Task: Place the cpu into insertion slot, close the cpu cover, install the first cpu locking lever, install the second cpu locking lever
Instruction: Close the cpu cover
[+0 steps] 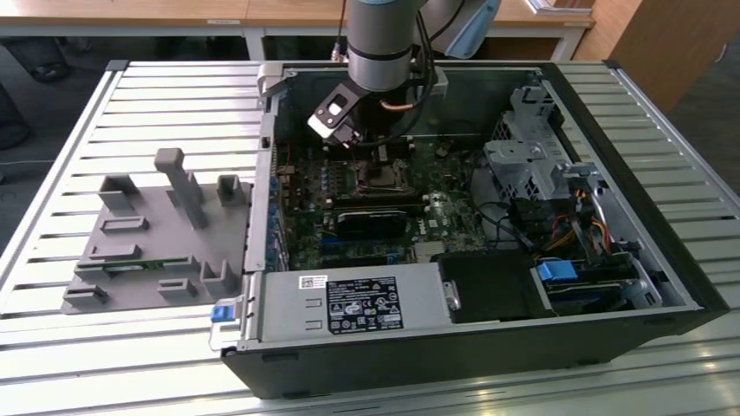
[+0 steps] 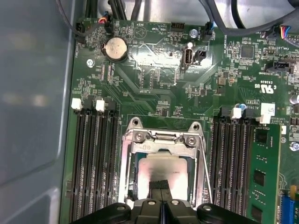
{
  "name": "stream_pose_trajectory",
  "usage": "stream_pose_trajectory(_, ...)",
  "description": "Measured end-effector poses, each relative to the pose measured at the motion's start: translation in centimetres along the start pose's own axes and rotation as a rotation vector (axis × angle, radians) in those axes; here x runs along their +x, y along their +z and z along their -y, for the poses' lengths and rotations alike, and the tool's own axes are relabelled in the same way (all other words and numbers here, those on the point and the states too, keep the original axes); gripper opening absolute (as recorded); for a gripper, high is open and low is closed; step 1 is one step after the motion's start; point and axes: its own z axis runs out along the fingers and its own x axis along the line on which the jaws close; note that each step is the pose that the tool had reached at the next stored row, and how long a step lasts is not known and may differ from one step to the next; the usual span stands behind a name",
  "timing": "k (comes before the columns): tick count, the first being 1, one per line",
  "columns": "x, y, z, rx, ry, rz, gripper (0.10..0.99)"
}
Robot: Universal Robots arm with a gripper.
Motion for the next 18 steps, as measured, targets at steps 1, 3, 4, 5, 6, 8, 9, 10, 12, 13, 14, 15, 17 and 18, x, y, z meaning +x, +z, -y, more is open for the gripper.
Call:
stream_pose_trajectory(1,-0.06,0.00,0.04,0.000,-0.003,0.0000,0.106)
stream_pose_trajectory(3,-0.08,0.06,0.05,0.000,-0.006,-0.0004,0.106)
stream_pose_trajectory(4,-0.09,0.10,0.06,0.000,-0.006,-0.0003,0.106)
stream_pose_trajectory(5,-0.09,0.16,0.07,0.000,-0.006,-0.0001,0.106)
stream_pose_trajectory(6,-0.09,0.24,0.07,0.000,-0.006,-0.0002,0.106)
stream_pose_trajectory(8,-0.11,0.33,0.08,0.001,-0.006,0.0005,0.106)
stream_pose_trajectory(9,-0.11,0.36,0.03,0.001,-0.006,0.0006,0.106)
stream_pose_trajectory(10,-0.11,0.39,-0.06,0.001,-0.006,0.0007,0.106)
stream_pose_trajectory(12,-0.11,0.46,-0.35,0.000,-0.006,0.0001,0.106)
stream_pose_trajectory(13,-0.10,0.48,-0.50,0.000,-0.006,-0.0002,0.106)
stream_pose_trajectory(14,-0.10,0.48,-0.65,0.000,-0.006,-0.0001,0.106)
stream_pose_trajectory(15,-0.10,0.49,-0.79,0.000,-0.006,-0.0003,0.106)
stream_pose_trajectory(17,-0.10,0.49,-1.03,0.000,-0.006,-0.0033,0.106)
stream_pose_trajectory(18,-0.07,0.42,-1.09,-0.002,-0.006,-0.0057,0.106)
